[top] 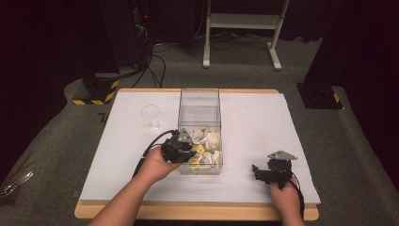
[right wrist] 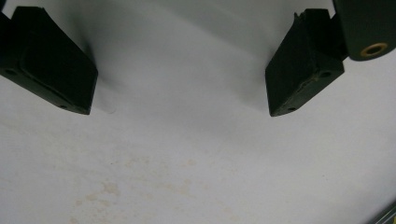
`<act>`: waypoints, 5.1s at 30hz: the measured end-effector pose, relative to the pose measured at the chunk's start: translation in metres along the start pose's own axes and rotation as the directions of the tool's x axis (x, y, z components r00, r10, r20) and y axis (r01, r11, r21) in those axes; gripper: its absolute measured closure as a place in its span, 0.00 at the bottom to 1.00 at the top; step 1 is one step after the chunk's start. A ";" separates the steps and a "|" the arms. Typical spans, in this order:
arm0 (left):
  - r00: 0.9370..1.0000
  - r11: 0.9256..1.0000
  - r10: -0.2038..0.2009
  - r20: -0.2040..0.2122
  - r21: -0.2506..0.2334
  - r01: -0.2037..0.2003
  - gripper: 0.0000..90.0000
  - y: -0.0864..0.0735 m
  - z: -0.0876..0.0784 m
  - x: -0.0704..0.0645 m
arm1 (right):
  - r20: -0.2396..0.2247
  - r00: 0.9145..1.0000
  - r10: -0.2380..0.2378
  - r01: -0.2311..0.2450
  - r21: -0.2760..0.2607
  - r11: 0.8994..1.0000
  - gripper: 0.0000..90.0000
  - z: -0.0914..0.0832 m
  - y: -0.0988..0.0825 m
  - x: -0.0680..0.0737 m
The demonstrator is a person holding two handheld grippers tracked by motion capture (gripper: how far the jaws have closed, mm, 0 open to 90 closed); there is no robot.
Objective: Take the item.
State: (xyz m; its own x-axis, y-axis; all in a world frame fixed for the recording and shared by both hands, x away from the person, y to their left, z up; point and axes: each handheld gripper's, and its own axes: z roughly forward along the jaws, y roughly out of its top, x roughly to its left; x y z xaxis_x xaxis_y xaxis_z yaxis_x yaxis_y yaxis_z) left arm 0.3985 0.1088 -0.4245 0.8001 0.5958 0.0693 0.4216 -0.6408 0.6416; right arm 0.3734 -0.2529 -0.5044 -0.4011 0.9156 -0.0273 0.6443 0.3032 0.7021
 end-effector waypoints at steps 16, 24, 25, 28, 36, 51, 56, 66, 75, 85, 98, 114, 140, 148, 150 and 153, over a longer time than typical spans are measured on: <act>0.998 0.999 -0.046 0.033 0.002 0.046 0.99 -0.003 0.002 0.003 | 0.000 1.000 -0.003 0.003 -0.001 1.000 0.10 0.000 0.000 0.000; 0.992 0.991 -0.108 0.059 -0.071 0.112 0.99 -0.011 0.000 0.004 | 0.000 1.000 -0.004 0.004 -0.004 1.000 0.11 0.000 0.000 0.000; 0.992 0.991 -0.110 0.061 -0.074 0.114 0.99 -0.011 -0.001 0.004 | 0.001 1.000 -0.004 0.004 -0.004 1.000 0.11 0.000 0.000 0.000; 0.992 0.990 -0.113 0.060 -0.083 0.117 0.99 -0.012 -0.002 0.004 | 0.000 1.000 -0.005 0.005 -0.005 1.000 0.11 0.000 0.000 0.000; 0.991 0.985 -0.125 0.053 -0.114 0.131 0.99 -0.014 -0.006 0.005 | 0.000 1.000 -0.007 0.007 -0.006 1.000 0.11 0.000 0.000 0.000; 0.984 0.950 -0.174 0.042 -0.254 0.179 0.99 -0.032 -0.019 0.009 | -0.001 1.000 -0.006 0.006 -0.006 1.000 0.12 0.000 0.000 0.000; 0.986 0.939 -0.164 0.037 -0.301 0.167 0.99 -0.036 -0.022 0.009 | 0.000 1.000 -0.007 0.007 -0.007 1.000 0.12 0.000 0.000 0.000; 0.986 0.920 -0.156 0.057 -0.356 0.166 0.99 -0.039 -0.031 0.008 | -0.002 1.000 -0.010 0.010 -0.010 1.000 0.12 -0.001 -0.001 0.001; 0.986 0.904 -0.153 0.074 -0.392 0.169 0.99 -0.039 -0.035 0.006 | -0.004 1.000 -0.012 0.012 -0.009 1.000 0.13 -0.001 -0.001 0.001; 0.981 0.869 -0.171 0.095 -0.455 0.196 0.99 -0.042 -0.043 0.009 | -0.004 1.000 -0.013 0.013 -0.010 1.000 0.13 -0.001 -0.001 0.001; 0.975 0.822 -0.200 0.092 -0.525 0.218 0.99 -0.049 -0.065 0.018 | -0.005 1.000 -0.014 0.014 -0.011 1.000 0.14 -0.001 -0.001 0.001; 0.966 0.796 -0.256 0.028 -0.561 0.227 0.99 -0.068 -0.089 0.042 | -0.006 1.000 -0.014 0.014 -0.012 1.000 0.14 -0.001 -0.001 0.001; 0.935 0.760 -0.354 -0.024 -0.590 0.273 0.99 -0.097 -0.112 0.070 | -0.009 1.000 -0.014 0.014 -0.012 1.000 0.15 -0.001 -0.001 0.001; 0.921 0.745 -0.387 -0.038 -0.601 0.288 0.99 -0.106 -0.117 0.077 | -0.009 1.000 -0.014 0.014 -0.012 1.000 0.15 -0.001 -0.001 0.001; 0.918 0.742 -0.393 -0.043 -0.604 0.290 0.99 -0.108 -0.118 0.079 | -0.009 1.000 -0.014 0.014 -0.012 1.000 0.15 -0.001 -0.001 0.001; 0.915 0.742 -0.400 -0.049 -0.604 0.292 0.99 -0.109 -0.118 0.081 | -0.009 1.000 -0.012 0.012 -0.012 1.000 0.15 -0.001 -0.001 0.001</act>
State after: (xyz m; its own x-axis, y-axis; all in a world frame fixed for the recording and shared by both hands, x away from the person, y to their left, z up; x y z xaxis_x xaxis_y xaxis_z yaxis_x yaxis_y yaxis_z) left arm 0.3665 0.2841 -0.3991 0.5427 0.8254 -0.1555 0.2881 -0.0090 0.9575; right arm 0.3713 -0.2524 -0.5040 -0.4144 0.9096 -0.0294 0.6320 0.3109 0.7099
